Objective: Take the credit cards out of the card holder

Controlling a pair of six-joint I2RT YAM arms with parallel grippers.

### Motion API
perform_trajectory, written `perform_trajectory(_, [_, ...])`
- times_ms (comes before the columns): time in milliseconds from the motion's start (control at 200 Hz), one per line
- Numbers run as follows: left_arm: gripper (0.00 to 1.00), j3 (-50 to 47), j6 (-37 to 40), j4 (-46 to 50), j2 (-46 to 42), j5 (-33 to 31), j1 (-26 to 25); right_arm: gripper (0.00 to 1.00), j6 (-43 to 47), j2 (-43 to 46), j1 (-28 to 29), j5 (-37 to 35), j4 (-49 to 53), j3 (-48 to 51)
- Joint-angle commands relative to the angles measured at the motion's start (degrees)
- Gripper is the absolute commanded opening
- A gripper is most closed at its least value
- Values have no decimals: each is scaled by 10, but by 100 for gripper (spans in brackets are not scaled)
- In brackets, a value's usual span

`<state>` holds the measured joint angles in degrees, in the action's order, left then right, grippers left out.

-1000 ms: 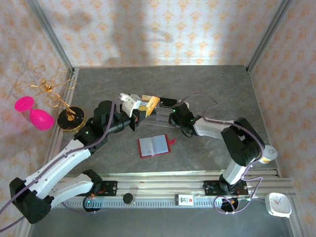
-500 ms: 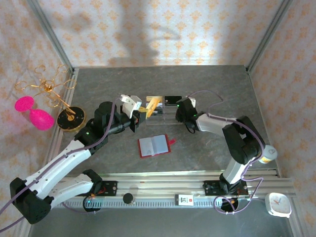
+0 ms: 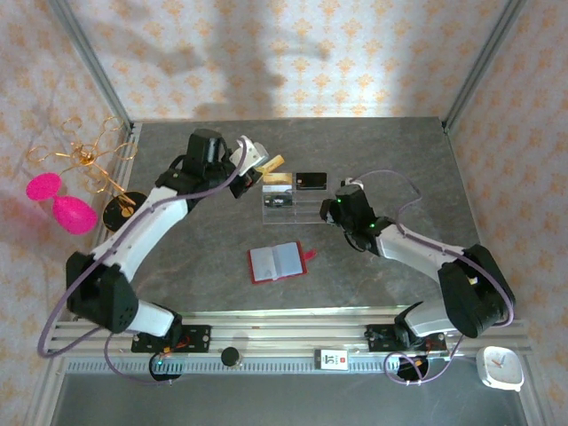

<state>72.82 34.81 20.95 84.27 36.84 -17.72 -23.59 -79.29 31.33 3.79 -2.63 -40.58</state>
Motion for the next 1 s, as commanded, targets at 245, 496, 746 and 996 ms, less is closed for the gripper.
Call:
perform_trajectory(245, [0,216,257,229,175,42,3,39,-22,24,0,12,6,22])
perform_trajectory(496, [0,277,335,290,242,29,8,39,-20,17,0,-3,49,-12])
perform_trajectory(746, [0,277,357,285,276,31,24,39,-8,3,0,-30,83,-48])
perform_trajectory(996, [0,279,358,261,295,40,29,39,-8,-15,-1,-32,88,-67])
